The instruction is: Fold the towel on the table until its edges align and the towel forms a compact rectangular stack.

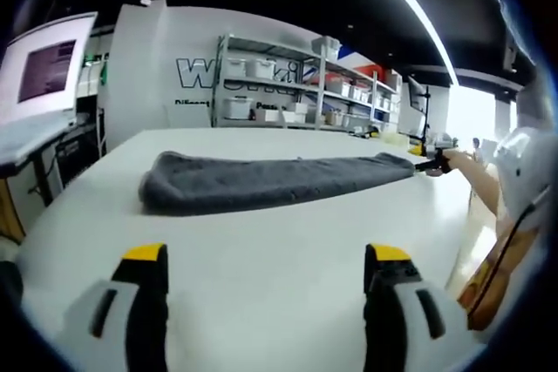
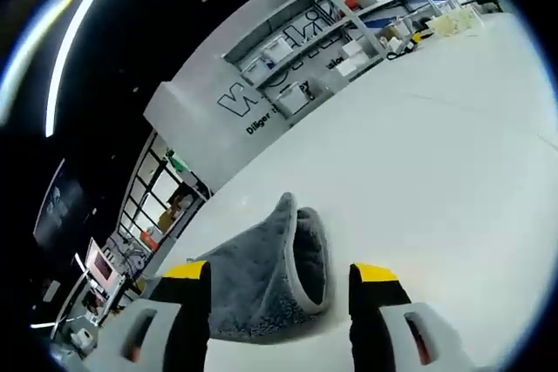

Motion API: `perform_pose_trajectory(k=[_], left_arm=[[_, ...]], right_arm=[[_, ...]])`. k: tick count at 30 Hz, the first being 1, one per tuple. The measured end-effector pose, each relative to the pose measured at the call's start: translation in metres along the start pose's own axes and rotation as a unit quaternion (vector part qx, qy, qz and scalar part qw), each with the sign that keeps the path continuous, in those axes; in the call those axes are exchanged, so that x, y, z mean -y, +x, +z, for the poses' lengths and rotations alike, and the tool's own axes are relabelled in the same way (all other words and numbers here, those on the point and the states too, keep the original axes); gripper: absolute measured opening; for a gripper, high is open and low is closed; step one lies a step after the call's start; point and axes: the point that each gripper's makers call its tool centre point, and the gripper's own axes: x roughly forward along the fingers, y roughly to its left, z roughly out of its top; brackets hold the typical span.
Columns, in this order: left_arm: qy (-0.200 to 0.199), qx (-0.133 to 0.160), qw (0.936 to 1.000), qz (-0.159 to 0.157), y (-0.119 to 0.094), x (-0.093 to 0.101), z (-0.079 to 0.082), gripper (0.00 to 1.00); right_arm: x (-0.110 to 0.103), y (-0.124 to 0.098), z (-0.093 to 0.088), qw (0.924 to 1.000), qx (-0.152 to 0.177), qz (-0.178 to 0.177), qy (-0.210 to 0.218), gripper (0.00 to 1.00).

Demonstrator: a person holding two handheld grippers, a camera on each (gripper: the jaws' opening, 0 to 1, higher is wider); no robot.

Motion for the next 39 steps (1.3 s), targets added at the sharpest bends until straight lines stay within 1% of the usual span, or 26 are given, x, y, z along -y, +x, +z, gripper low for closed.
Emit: perform_pose_trajectory(k=[2,4,7,11,15,18,19,20,22,24,27,29,35,36,38,39], left_arm=[[0.002,-0.002,1.0000,0.002,0.000,0.000,0.001,0.98],[0.004,-0.002,1.0000,0.002,0.001,0.000,0.001,0.98],[0.006,-0.003,1.0000,0.002,0.002,0.001,0.003,0.98],[0.008,-0.005,1.0000,0.000,0.003,0.003,0.003,0.98],[0.008,-0.006,0.9999,-0.001,0.004,0.004,0.003,0.98],[0.008,-0.006,0.9999,-0.001,0.003,0.003,0.003,0.98],[0.008,-0.006,0.9999,0.000,0.003,0.002,0.003,0.98],[0.008,-0.006,0.9999,0.000,0.002,0.002,0.003,0.98],[0.006,-0.008,1.0000,0.002,0.002,0.000,0.002,0.98],[0.005,-0.015,0.9999,0.004,0.002,-0.003,0.000,0.97],[0.012,-0.025,0.9996,0.010,0.001,-0.008,-0.001,0.97],[0.019,-0.033,0.9992,0.014,-0.001,-0.011,0.000,0.97],[0.033,-0.045,0.9980,0.029,-0.008,-0.020,0.000,0.97],[0.033,-0.048,0.9977,0.034,-0.009,-0.023,-0.002,0.97],[0.030,-0.050,0.9976,0.037,-0.009,-0.026,-0.004,0.97],[0.028,-0.050,0.9976,0.038,-0.009,-0.027,-0.005,0.97]], right_arm=[[-0.002,0.002,-0.002,1.0000,0.001,0.001,0.000,0.61],[-0.003,0.004,-0.006,1.0000,-0.004,0.003,-0.003,0.56],[0.000,0.009,-0.003,0.9999,-0.009,0.009,-0.001,0.51],[-0.008,0.018,-0.007,0.9988,-0.021,0.037,0.024,0.45],[-0.007,0.026,-0.008,0.9983,-0.028,0.041,0.031,0.36],[-0.005,0.031,-0.005,0.9969,-0.030,0.051,0.052,0.31],[-0.005,0.032,-0.006,0.9963,-0.029,0.051,0.061,0.28],[-0.004,0.034,-0.007,0.9962,-0.030,0.050,0.066,0.25],[-0.004,0.036,-0.009,0.9959,-0.033,0.046,0.071,0.20],[-0.003,0.036,-0.010,0.9963,-0.040,0.038,0.067,0.17],[-0.001,0.036,-0.014,0.9967,-0.045,0.027,0.061,0.09],[0.006,0.036,-0.011,0.9968,-0.047,0.020,0.061,0.04],[0.006,0.032,-0.007,0.9960,-0.043,0.025,0.075,0.02],[0.006,0.031,-0.002,0.9958,-0.041,0.027,0.077,0.02],[0.005,0.029,0.002,0.9961,-0.039,0.030,0.073,0.02],[-0.002,0.027,-0.001,0.9967,-0.034,0.028,0.068,0.02]])
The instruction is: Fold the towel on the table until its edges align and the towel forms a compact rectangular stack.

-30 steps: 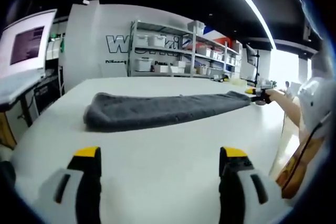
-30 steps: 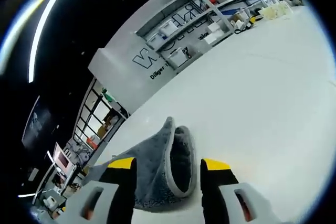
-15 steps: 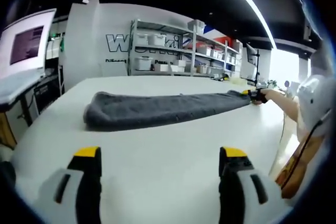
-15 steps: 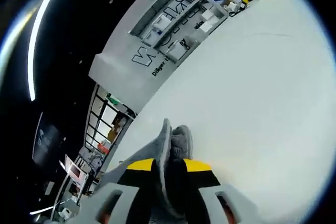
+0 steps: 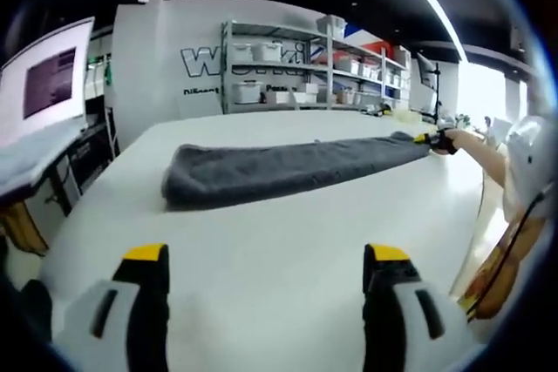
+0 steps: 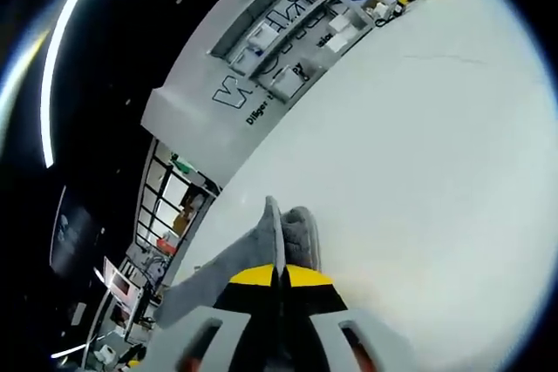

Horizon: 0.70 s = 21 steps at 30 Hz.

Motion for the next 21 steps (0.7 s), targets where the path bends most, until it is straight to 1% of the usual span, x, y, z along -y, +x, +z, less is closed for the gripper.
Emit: perform_pose_trajectory(k=[6,8,11,12,14,17,20,21], left_arm=[[-0.002,0.000,1.0000,-0.006,0.002,0.002,-0.001,0.97],[-0.001,0.001,1.0000,-0.008,0.003,0.002,0.000,0.97],[-0.002,0.004,0.9999,-0.011,0.004,0.003,0.000,0.96],[-0.002,0.004,0.9999,-0.011,0.004,0.003,0.000,0.96],[-0.002,0.004,0.9999,-0.012,0.004,0.002,0.000,0.96],[-0.002,0.003,0.9999,-0.013,0.004,0.002,0.000,0.96],[-0.003,0.003,0.9999,-0.013,0.004,0.002,-0.001,0.96],[-0.003,0.003,0.9999,-0.013,0.004,0.002,-0.001,0.96]], right_arm=[[0.001,-0.008,0.012,0.9998,0.002,-0.009,-0.015,0.02],[-0.001,-0.010,0.012,0.9997,0.002,-0.011,-0.019,0.02],[0.001,-0.015,0.016,0.9994,0.001,-0.018,-0.028,0.02],[0.004,-0.017,0.017,0.9993,0.001,-0.023,-0.030,0.02],[0.004,-0.021,0.014,0.9990,0.003,-0.031,-0.033,0.02],[0.008,-0.029,0.016,0.9983,0.007,-0.046,-0.037,0.02],[0.014,-0.039,0.020,0.9974,0.013,-0.061,-0.038,0.02],[0.018,-0.042,0.025,0.9973,0.015,-0.063,-0.035,0.02]])
